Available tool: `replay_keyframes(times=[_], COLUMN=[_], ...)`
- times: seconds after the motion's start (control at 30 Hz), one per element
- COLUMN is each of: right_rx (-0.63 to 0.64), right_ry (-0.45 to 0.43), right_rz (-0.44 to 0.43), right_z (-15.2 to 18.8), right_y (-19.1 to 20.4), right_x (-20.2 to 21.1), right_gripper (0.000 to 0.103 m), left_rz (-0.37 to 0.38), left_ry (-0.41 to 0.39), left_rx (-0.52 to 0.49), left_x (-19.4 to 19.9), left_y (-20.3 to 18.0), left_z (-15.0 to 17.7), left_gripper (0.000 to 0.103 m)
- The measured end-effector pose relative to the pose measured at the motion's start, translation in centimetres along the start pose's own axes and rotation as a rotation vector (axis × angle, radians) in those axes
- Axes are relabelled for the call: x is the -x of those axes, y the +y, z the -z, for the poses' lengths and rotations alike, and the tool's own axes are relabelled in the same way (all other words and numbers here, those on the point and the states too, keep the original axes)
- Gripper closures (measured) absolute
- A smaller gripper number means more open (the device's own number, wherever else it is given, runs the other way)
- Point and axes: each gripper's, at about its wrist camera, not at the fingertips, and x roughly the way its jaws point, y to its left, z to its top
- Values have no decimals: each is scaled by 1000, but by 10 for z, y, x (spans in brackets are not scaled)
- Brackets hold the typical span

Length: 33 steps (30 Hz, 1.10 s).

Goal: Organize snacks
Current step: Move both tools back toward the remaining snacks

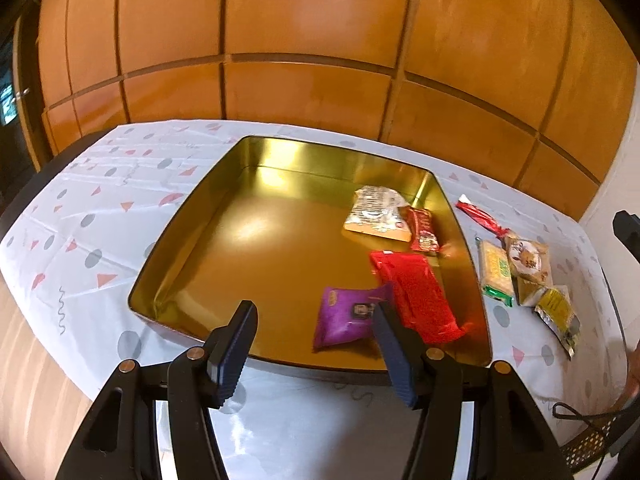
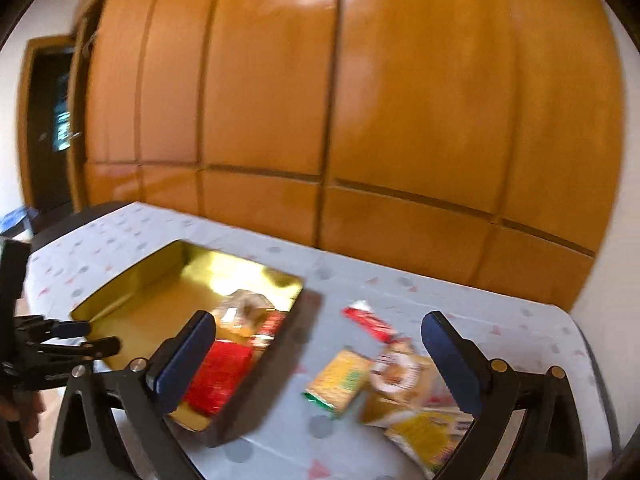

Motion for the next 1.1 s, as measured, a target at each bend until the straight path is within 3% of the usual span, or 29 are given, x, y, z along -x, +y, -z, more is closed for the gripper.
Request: replay_keyframes(times=[0.3,0.67,0.8,0.9,0.97,1.1], right_rx=[-155,-410,-541,-693,-826,-956], right_ry=[115,216,335,394,451,427], right_rz=[85,165,186,149,178,151], right_z=[4,2,29,63,84,96], right_y=[-67,-203,-258,-291,-308,-326], right_x=[-8,-23,-50,-62,-63,-60], right_gripper=[0,0,0,0,0,0], left_rz=[4,31,66,85,110,171], left_ry=[3,29,42,52,58,65], left_rx=[-54,-114,-161,-205,-225,-255], left_x=[1,-1,-2,-5,-7,-14], left_y=[-20,-37,-51,-64,-75,-100], left_z=[2,-1,-7,-16,-27,-50], left_gripper=[42,42,42,42,42,43])
